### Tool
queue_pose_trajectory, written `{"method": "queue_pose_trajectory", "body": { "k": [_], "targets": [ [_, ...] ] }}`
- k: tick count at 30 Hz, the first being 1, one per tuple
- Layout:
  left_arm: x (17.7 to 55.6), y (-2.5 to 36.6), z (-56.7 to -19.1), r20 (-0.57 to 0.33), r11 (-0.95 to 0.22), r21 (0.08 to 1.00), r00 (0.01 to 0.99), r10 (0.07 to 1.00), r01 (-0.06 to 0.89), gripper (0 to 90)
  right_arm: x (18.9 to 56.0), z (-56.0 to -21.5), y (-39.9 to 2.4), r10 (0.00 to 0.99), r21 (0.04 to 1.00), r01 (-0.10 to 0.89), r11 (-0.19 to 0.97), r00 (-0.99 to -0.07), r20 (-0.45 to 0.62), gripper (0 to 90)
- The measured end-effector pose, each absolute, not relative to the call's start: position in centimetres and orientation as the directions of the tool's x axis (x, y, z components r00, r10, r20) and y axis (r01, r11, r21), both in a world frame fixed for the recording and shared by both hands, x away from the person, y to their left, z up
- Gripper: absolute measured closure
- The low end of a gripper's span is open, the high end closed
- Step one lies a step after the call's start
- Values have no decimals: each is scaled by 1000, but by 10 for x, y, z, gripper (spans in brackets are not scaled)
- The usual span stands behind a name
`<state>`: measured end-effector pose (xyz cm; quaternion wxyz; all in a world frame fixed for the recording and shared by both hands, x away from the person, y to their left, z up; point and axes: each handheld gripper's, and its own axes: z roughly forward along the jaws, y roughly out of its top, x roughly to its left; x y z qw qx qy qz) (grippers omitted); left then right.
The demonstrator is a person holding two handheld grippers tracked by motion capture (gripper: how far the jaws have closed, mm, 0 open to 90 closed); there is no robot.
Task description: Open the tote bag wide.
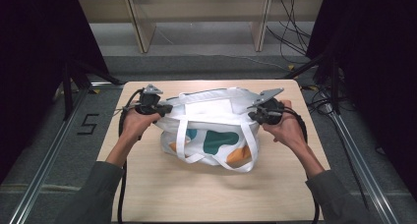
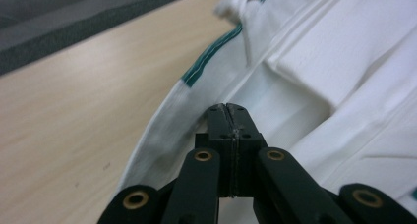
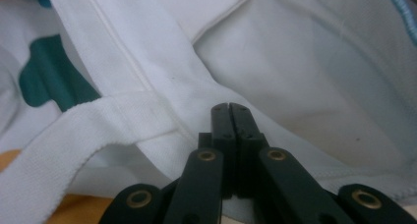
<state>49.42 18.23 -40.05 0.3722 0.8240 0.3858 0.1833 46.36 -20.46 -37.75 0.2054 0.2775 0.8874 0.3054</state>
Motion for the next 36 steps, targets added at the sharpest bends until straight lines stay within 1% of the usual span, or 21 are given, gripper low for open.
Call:
{"method": "queue_pose_trajectory", "body": {
  "k": [1, 2, 3, 4, 5, 6, 7, 8, 10, 12, 13, 15, 16, 17, 21, 25, 29, 30, 32, 34, 36],
  "targets": [
    [497, 184, -422, 17, -450, 720, 633, 774, 529, 893, 464, -393, -203, 622, 636, 388, 667, -760, -188, 900],
    [497, 184, -422, 17, -450, 720, 633, 774, 529, 893, 464, -400, -204, 611, 617, 400, 677, -773, -170, 900],
    [497, 184, -434, -9, -425, 718, 618, 786, 552, 893, 464, -400, -204, 611, 617, 400, 677, -773, -170, 900],
    [497, 189, -450, -83, -367, 725, 603, 794, 582, 895, 462, -416, -204, 615, 626, 406, 666, -774, -152, 900],
    [497, 189, -450, -83, -367, 725, 603, 794, 582, 896, 462, -416, -204, 615, 626, 406, 666, -774, -152, 900],
    [496, 192, -451, -93, -358, 732, 605, 791, 579, 896, 459, -428, -207, 620, 638, 424, 643, -777, -108, 900],
    [495, 191, -451, -77, -369, 732, 608, 790, 573, 897, 457, -434, -207, 620, 638, 434, 636, -779, -88, 900],
    [494, 187, -446, -33, -414, 713, 616, 787, 567, 896, 456, -440, -206, 621, 637, 438, 634, -779, -82, 900],
    [493, 185, -444, -22, -418, 712, 613, 789, 564, 896, 456, -441, -205, 616, 626, 439, 644, -783, -85, 900],
    [492, 185, -437, -10, -426, 712, 615, 788, 558, 895, 455, -436, -202, 639, 614, 461, 641, -764, -92, 900],
    [490, 185, -428, -15, -413, 734, 621, 784, 539, 893, 455, -427, -201, 627, 628, 422, 654, -767, -138, 900],
    [489, 184, -423, -23, -396, 750, 620, 785, 529, 890, 454, -420, -201, 628, 649, 411, 640, -767, -134, 900],
    [489, 184, -416, -23, -395, 760, 629, 777, 516, 890, 455, -411, -202, 617, 676, 381, 631, -774, -141, 900],
    [488, 178, -410, -47, -356, 786, 624, 780, 505, 886, 457, -392, -199, 627, 712, 356, 606, -765, -151, 900],
    [485, 155, -388, -58, -355, 814, 672, 739, 460, 883, 465, -382, -187, 620, 726, 340, 598, -770, -150, 900],
    [486, 127, -387, -56, -398, 803, 720, 692, 445, 881, 479, -392, -163, 600, 685, 348, 640, -784, -162, 900],
    [492, 99, -398, -81, -433, 777, 754, 651, 457, 879, 486, -399, -158, 596, 662, 348, 664, -781, -187, 900],
    [493, 95, -400, -85, -442, 770, 761, 643, 460, 880, 486, -402, -155, 585, 657, 360, 663, -797, -154, 900],
    [496, 87, -406, -77, -465, 754, 766, 638, 463, 881, 485, -403, -154, 574, 649, 367, 667, -808, -133, 900],
    [501, 81, -412, -59, -495, 731, 765, 641, 470, 888, 473, -413, -147, 535, 603, 351, 717, -831, -152, 900],
    [509, 77, -416, -33, -520, 707, 756, 654, 480, 890, 468, -411, -147, 518, 605, 345, 718, -845, -133, 900]
  ]
}}
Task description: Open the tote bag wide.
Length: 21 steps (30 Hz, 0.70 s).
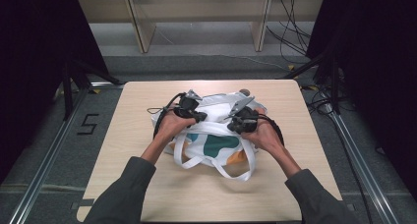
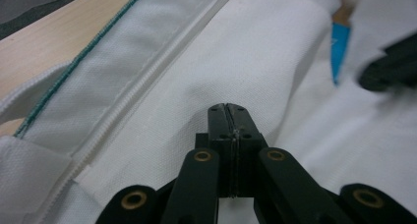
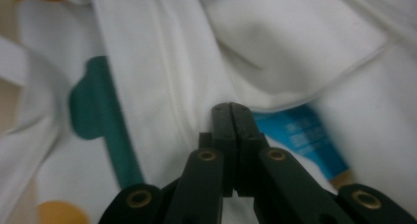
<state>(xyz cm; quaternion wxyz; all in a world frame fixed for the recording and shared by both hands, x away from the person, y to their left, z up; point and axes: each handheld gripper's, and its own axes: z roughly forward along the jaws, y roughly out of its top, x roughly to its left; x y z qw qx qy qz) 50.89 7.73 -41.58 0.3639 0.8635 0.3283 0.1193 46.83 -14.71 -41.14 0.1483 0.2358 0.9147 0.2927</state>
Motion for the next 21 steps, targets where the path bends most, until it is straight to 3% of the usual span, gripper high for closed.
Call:
{"method": "queue_pose_trajectory", "body": {
  "k": [4, 6, 11, 16, 17, 21],
  "targets": [
    [520, 69, -417, 39, -549, 684, 728, 684, 480, 892, 446, -413, -146, 449, 576, 333, 747, -891, -66, 900],
    [524, 66, -416, 73, -566, 671, 718, 692, 478, 892, 427, -431, -139, 385, 516, 303, 801, -921, -57, 900],
    [536, 64, -423, 100, -560, 653, 676, 731, 510, 893, 410, -444, -138, 364, 495, 295, 817, -930, -47, 900],
    [529, 70, -412, 85, -556, 674, 697, 712, 485, 890, 412, -441, -143, 364, 542, 279, 793, -930, -54, 900],
    [524, 73, -408, 77, -544, 697, 706, 705, 467, 890, 412, -431, -147, 402, 599, 291, 746, -914, -58, 900],
    [506, 79, -399, -5, -507, 734, 749, 662, 452, 889, 415, -414, -157, 470, 677, 307, 668, -881, -64, 900]
  ]
}}
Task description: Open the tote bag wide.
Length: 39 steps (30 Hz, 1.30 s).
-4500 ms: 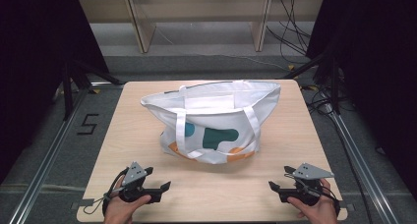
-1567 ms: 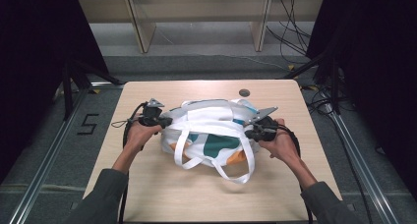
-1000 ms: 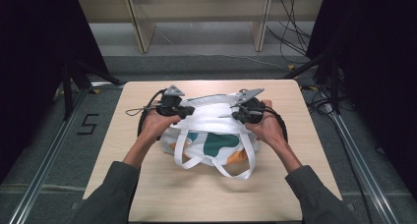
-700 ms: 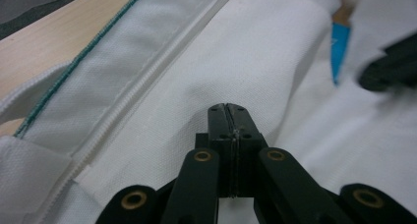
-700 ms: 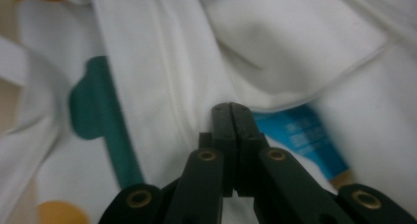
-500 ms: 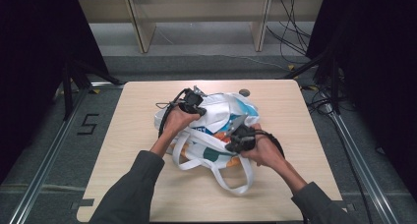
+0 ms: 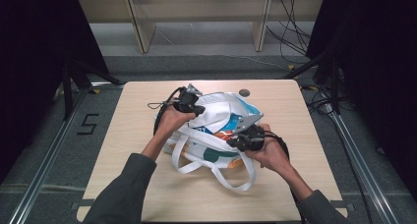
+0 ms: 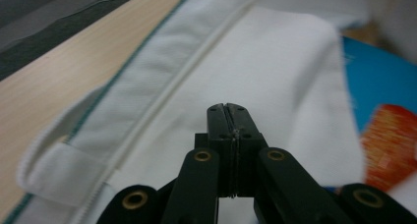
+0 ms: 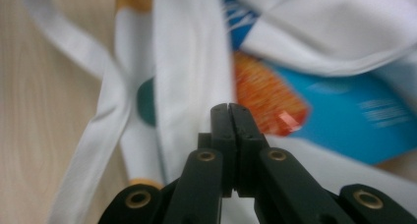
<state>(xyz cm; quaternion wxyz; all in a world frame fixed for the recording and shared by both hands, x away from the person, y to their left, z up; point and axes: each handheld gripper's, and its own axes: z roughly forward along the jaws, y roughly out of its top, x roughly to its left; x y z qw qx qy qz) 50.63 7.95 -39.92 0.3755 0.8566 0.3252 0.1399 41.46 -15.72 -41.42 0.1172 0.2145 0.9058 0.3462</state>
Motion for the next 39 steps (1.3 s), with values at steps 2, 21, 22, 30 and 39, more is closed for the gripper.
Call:
{"method": "queue_pose_trajectory", "body": {
  "k": [2, 21, 22, 30, 39],
  "targets": [
    [497, 78, -398, -43, -503, 744, 782, 622, 441, 885, 421, -403, -166, 506, 710, 310, 633, -859, -76, 899],
    [557, 6, -431, 111, -593, 624, 693, 712, 509, 897, 394, -447, -138, 358, 487, 272, 830, -929, -92, 900],
    [560, 5, -435, 112, -591, 620, 688, 717, 516, 897, 392, -447, -137, 359, 476, 281, 833, -930, -78, 900],
    [536, 27, -410, 101, -601, 665, 744, 661, 444, 875, 399, -414, -154, 443, 647, 306, 698, -895, -54, 900],
    [516, 97, -401, 117, -628, 625, 740, 662, 463, 861, 448, -380, -159, 561, 658, 326, 679, -808, -179, 900]
  ]
}}
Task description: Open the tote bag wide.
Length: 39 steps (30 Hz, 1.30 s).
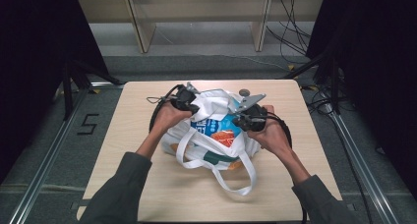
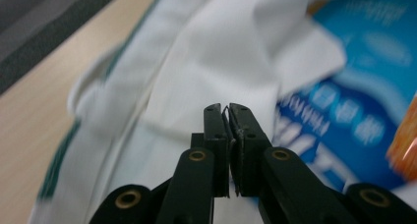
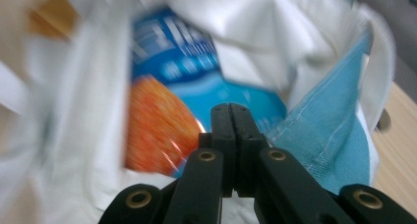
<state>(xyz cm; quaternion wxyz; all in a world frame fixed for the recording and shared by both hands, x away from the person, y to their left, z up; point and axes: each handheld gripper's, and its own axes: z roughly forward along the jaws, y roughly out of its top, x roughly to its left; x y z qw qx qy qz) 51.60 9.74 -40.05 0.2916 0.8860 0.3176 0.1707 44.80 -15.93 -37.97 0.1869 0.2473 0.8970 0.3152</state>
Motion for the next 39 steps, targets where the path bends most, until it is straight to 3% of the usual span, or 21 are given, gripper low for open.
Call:
{"method": "queue_pose_trajectory", "body": {
  "k": [1, 2, 5, 9, 13, 15, 19, 24, 26, 27, 28, 31, 33, 37, 39],
  "targets": [
    [512, 108, -408, 119, -647, 598, 746, 655, 473, 862, 453, -385, -159, 570, 625, 350, 698, -800, -189, 900],
    [509, 115, -412, 113, -656, 587, 754, 647, 474, 869, 464, -395, -166, 574, 535, 378, 756, -776, -262, 900],
    [498, 141, -428, 87, -680, 547, 774, 627, 489, 874, 475, -412, -178, 619, 512, 451, 731, -754, -220, 900],
    [486, 175, -433, 49, -624, 599, 754, 654, 502, 895, 499, -445, -205, 697, 466, 564, 681, -695, -176, 900],
    [482, 180, -426, 67, -615, 612, 742, 667, 498, 888, 495, -437, -201, 688, 471, 550, 690, -699, -192, 900],
    [482, 174, -419, 32, -581, 650, 746, 665, 490, 882, 483, -407, -194, 645, 585, 439, 682, -738, -198, 900],
    [487, 141, -406, 28, -543, 714, 757, 653, 442, 871, 473, -386, -173, 586, 637, 377, 672, -797, -147, 900],
    [500, 83, -399, 5, -553, 727, 803, 596, 406, 871, 467, -407, -155, 506, 563, 356, 746, -853, -131, 900],
    [507, 63, -406, 46, -620, 674, 815, 578, 401, 872, 463, -408, -156, 501, 565, 360, 743, -858, -112, 900],
    [513, 55, -412, 75, -654, 644, 818, 570, 397, 876, 451, -409, -157, 432, 557, 325, 764, -899, -69, 900],
    [518, 49, -417, 90, -667, 621, 808, 582, 411, 876, 451, -409, -157, 432, 557, 325, 764, -899, -69, 900],
    [531, 43, -422, 122, -665, 604, 773, 623, 440, 889, 429, -427, -155, 383, 452, 317, 833, -922, -58, 900],
    [537, 44, -425, 189, -690, 578, 751, 633, 437, 893, 420, -439, -155, 370, 442, 315, 840, -928, -42, 900],
    [549, 48, -428, 171, -659, 588, 724, 669, 470, 894, 410, -453, -154, 348, 423, 307, 853, -937, -21, 900],
    [552, 49, -429, 208, -673, 585, 717, 665, 454, 895, 410, -453, -153, 353, 422, 314, 850, -936, -15, 900]
  ]
}}
